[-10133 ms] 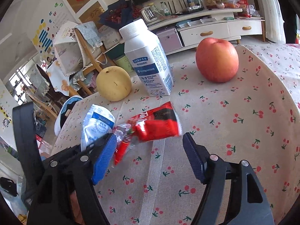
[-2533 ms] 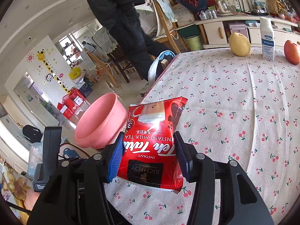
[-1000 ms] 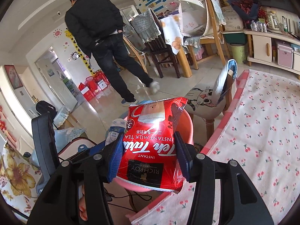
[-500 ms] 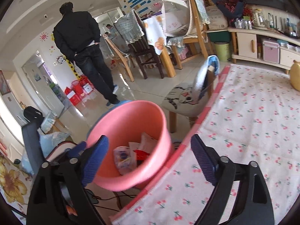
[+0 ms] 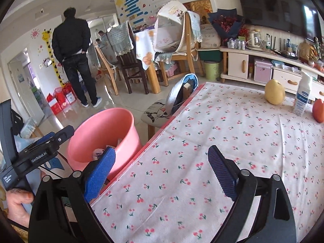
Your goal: Collect trash
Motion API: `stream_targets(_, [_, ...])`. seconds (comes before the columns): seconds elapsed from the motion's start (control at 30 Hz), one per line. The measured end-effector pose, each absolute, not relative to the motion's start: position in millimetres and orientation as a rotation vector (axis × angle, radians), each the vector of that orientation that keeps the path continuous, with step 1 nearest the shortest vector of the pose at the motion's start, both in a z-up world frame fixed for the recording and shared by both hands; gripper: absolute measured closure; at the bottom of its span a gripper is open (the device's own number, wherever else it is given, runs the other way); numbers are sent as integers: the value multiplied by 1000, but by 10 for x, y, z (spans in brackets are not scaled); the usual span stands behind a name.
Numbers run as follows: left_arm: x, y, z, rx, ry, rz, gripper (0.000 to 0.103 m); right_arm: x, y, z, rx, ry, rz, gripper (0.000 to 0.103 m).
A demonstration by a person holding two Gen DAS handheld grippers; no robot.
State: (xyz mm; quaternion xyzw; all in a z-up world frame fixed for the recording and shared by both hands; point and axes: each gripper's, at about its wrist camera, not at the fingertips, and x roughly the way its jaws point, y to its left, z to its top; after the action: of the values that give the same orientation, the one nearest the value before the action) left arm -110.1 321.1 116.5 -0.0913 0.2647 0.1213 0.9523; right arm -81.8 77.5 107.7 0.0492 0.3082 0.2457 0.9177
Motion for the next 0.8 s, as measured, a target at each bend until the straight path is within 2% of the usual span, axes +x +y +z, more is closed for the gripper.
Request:
stream_targets(0.27, [-1265, 2556, 1504, -86, 477, 167, 4, -1155, 276, 1256, 100, 570, 403, 10])
stream_targets(0.8, [-1949, 1389, 2047, 49, 343, 2, 4, -2305, -445, 1806, -5, 266, 167, 9])
